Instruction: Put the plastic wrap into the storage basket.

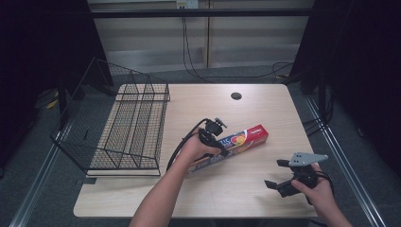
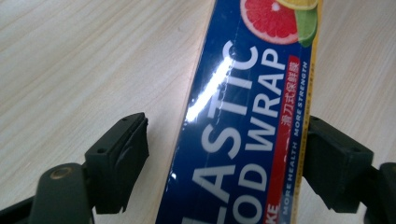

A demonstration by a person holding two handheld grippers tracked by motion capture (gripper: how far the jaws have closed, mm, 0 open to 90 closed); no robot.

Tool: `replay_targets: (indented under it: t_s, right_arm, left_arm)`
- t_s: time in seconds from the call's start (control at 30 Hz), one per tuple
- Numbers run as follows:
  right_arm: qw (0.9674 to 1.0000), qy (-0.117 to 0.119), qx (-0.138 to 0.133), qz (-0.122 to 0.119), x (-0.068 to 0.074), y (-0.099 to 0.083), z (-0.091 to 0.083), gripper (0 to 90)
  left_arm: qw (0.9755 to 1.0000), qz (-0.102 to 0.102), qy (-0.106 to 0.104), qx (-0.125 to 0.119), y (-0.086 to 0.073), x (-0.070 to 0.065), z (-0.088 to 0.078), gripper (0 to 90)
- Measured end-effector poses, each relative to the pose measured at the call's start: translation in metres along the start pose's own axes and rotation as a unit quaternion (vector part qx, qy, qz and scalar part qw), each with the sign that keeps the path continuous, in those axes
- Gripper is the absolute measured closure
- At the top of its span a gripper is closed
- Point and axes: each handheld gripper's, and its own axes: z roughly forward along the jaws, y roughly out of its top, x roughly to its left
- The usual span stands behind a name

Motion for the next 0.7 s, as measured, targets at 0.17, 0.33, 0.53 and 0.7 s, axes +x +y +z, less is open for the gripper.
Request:
replay_targets:
  t_s: [0.17, 0.33, 0.53, 0.7]
  right_arm:
    - [1.0000, 0.001, -0.002, 0.001, 0.0000, 0.0000, -0.0005, 3.1]
    - [1.0000, 0.001, -0.003, 0.003, 0.0001, 0.0002, -0.0008, 3.1]
    - [1.0000, 0.001, -0.003, 0.002, 0.0001, 0.0002, -0.0007, 3.1]
    - [1.0000, 0.000, -0.003, 0.003, -0.0004, 0.0002, -0.0008, 3.1]
  left_arm:
    - [0.9999, 0.015, -0.003, 0.000, 0.0022, -0.0024, 0.0011, 25.2]
    - [0.9996, 0.027, -0.005, 0.008, 0.0054, -0.0047, 0.0009, 33.0]
    - [0.9996, 0.023, -0.008, 0.016, 0.0083, -0.0049, 0.0012, 35.4]
    - [0.9989, 0.040, -0.011, 0.022, 0.0093, -0.0045, 0.0005, 36.7]
